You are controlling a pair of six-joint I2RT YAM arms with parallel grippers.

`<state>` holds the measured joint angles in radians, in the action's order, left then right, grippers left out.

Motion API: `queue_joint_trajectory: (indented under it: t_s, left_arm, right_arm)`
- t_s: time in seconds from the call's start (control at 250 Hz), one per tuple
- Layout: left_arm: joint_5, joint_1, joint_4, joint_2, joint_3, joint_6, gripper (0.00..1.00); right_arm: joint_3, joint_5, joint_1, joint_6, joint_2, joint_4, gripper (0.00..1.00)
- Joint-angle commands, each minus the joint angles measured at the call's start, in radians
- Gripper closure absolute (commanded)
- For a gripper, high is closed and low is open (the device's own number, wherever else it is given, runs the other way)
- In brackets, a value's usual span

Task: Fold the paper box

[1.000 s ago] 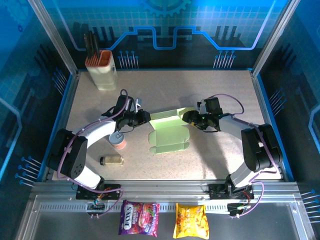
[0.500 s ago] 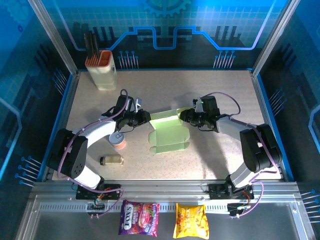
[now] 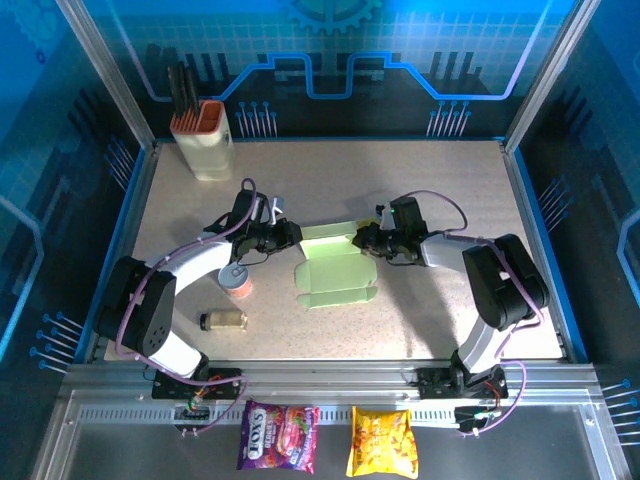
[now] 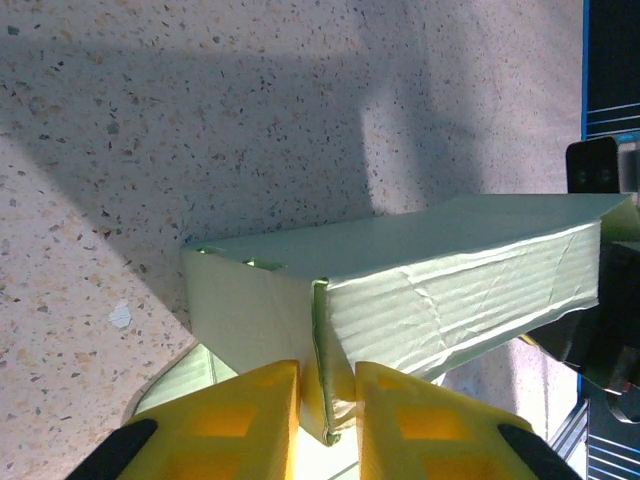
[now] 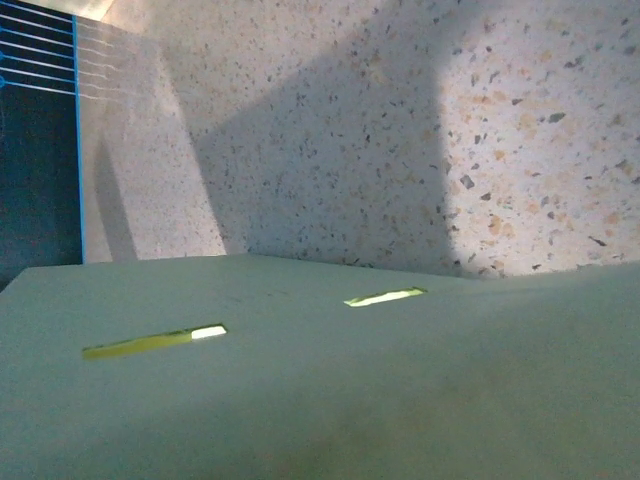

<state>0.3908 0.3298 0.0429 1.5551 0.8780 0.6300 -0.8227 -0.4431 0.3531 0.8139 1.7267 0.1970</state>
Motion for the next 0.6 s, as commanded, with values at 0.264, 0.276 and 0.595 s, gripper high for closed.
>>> queue_joint_trajectory:
  t_s: [0.264, 0.276, 0.595]
  left_arm:
    - [0.003, -0.005, 0.049, 0.025, 0.006, 0.008, 0.78]
    - [0.003, -0.006, 0.050, 0.025, 0.006, 0.008, 0.78]
    - [0.003, -0.005, 0.064, 0.029, 0.016, 0.000, 0.76]
  right_arm:
    - [0.000, 0.020, 0.033, -0.005, 0.052, -0.020, 0.80]
    - [-0.001, 0.021, 0.032, -0.010, 0.048, -0.026, 0.80]
    - [-0.008, 0.008, -0.040, -0.236, -0.135, -0.275, 0.62]
